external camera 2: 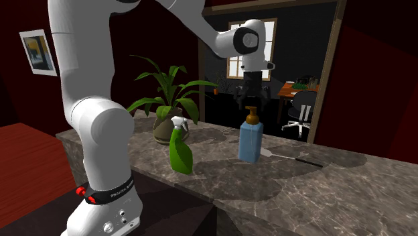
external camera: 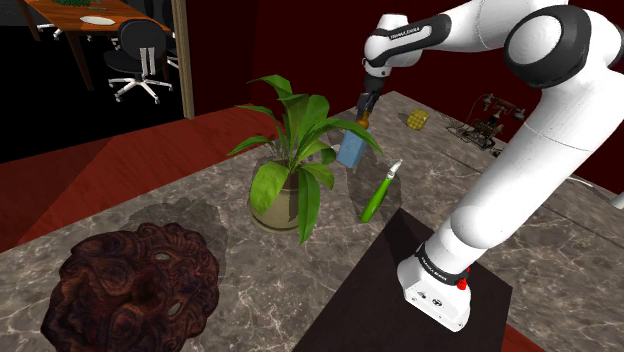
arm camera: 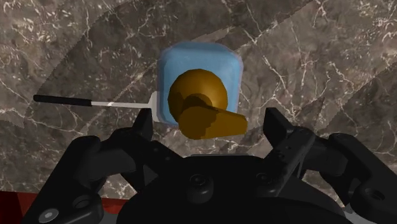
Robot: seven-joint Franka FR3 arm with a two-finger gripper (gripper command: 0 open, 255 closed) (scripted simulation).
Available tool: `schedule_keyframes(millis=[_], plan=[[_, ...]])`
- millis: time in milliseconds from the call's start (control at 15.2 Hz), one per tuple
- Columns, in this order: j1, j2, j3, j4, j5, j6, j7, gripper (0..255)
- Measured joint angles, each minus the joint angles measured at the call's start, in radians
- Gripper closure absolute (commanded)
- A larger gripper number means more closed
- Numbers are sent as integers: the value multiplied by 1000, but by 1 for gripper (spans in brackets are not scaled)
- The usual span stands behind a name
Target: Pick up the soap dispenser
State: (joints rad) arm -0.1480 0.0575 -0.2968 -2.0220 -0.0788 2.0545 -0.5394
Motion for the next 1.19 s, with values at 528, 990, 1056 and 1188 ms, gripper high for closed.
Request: schedule_keyframes(millis=[528,990,1056,1188], plan=[[1,4,1,-11,1,17,2,255],[2,-6,2,5,-1,-10,3,255],[2,-10,1,12,-2,-21,3,255],[3,-18,2,32,-4,-49,3,255]])
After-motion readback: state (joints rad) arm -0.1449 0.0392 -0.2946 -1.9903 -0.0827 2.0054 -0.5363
